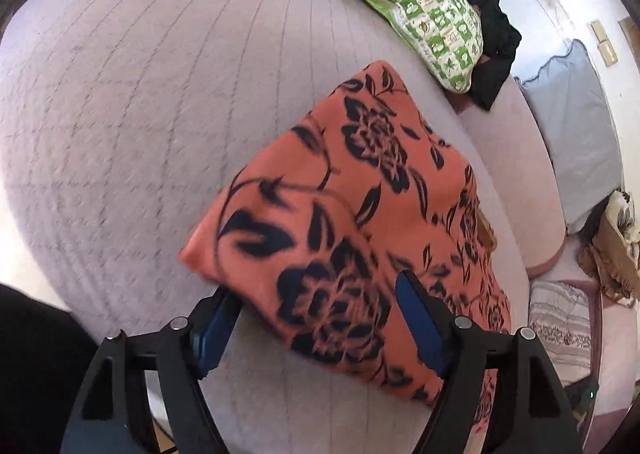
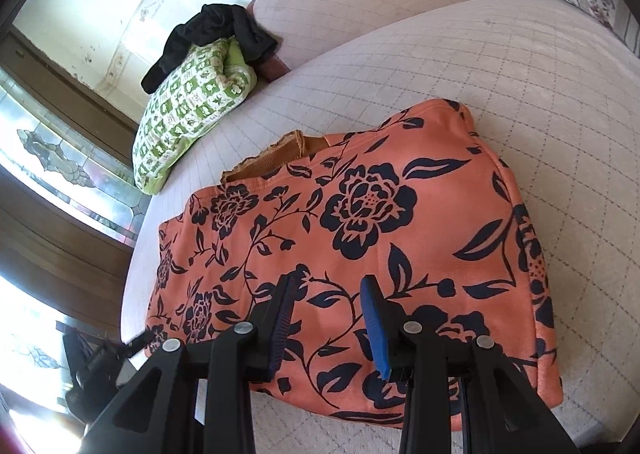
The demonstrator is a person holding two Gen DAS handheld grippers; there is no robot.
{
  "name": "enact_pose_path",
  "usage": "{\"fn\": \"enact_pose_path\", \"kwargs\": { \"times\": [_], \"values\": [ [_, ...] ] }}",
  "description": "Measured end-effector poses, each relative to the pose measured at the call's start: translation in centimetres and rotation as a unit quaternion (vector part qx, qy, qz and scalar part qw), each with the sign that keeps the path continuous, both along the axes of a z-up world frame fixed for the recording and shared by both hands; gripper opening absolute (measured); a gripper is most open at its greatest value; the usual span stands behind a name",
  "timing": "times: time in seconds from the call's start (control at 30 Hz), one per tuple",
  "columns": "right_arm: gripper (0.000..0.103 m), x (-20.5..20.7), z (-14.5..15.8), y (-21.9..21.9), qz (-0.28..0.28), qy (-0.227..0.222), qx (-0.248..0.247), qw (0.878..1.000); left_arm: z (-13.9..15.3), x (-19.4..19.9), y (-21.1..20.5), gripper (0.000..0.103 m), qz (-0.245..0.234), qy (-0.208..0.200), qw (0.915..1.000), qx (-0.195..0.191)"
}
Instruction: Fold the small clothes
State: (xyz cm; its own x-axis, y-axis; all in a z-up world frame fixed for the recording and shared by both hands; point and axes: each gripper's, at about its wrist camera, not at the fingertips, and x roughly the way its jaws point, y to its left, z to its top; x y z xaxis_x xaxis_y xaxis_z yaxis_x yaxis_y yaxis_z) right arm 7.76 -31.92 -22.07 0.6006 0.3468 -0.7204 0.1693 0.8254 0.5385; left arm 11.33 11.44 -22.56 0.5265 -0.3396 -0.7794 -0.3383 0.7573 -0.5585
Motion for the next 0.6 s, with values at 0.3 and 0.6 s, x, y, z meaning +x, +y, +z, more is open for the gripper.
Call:
{"fn": "enact_pose_path", "kwargs": {
  "times": [0.3,0.6],
  "values": [
    [0.037,-0.1,0.8,2.6,0.065,-0.047,0.02,0.997,0.0,0.5,-0.8,0.038,0.004,-0.047,0.9989,0.009],
    [0.031,1.9,-4.1,7.4,0.133,0.046,0.028,0.99,0.0,1.6,-2.0,0.055,-0.006,-0.057,0.9981,0.023]
  ]
}}
